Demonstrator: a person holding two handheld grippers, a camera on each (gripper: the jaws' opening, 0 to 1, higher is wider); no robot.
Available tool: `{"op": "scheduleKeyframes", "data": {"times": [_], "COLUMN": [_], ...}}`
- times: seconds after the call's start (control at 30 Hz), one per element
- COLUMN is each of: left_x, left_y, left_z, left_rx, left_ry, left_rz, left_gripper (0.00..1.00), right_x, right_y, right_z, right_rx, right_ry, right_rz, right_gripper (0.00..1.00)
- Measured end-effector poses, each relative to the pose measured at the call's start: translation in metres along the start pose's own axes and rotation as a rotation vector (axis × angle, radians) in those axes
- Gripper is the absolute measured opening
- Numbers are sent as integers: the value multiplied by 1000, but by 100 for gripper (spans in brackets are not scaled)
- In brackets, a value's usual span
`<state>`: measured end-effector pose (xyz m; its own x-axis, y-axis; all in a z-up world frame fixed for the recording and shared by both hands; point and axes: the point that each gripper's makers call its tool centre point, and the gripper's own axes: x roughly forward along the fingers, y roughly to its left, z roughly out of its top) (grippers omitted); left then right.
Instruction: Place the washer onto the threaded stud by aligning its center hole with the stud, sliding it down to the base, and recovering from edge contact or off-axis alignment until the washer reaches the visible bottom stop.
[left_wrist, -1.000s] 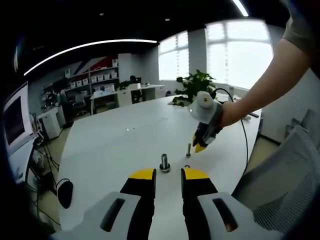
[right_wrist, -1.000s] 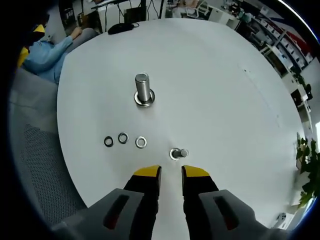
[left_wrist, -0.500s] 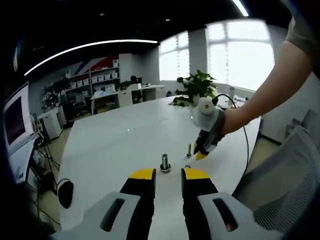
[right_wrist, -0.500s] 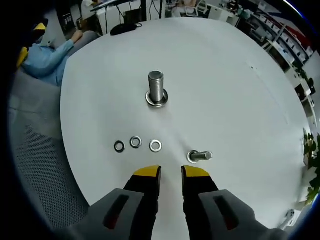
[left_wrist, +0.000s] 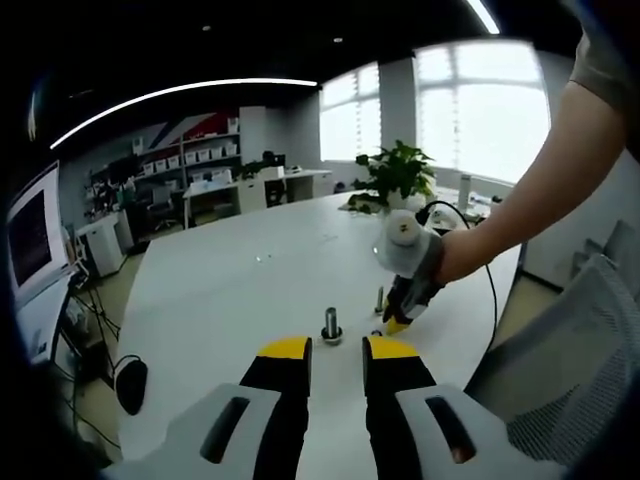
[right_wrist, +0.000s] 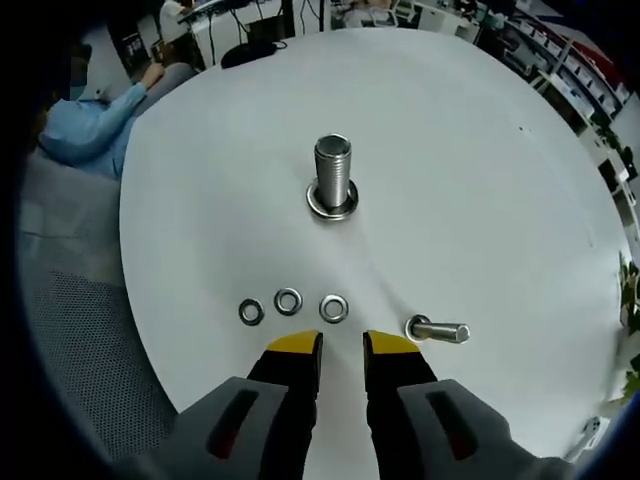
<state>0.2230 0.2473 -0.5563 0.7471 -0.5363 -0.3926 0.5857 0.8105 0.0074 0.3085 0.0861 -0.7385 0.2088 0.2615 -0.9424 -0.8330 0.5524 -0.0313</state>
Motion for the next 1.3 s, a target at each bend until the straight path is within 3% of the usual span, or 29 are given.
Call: {"op": "scheduleKeyframes", "data": {"times": [0.63,0.93,1.3], "left_x": [2,2,2], "left_y": [-4,-3,-2], "left_z": [-3,-4,-4], "left_rx": [7,4,3], "left_ry": [12,18,15], "left_rz": [-12,-12,-10], "left_gripper": [18,18,18], "right_x": [7,9,11], "right_y": [6,6,4], "right_z": [3,7,10], "right_rx": [-14,-74,-109], "right_ry": [13,71,84], "right_rz": [29,45,58], "right_gripper": [19,19,19]}}
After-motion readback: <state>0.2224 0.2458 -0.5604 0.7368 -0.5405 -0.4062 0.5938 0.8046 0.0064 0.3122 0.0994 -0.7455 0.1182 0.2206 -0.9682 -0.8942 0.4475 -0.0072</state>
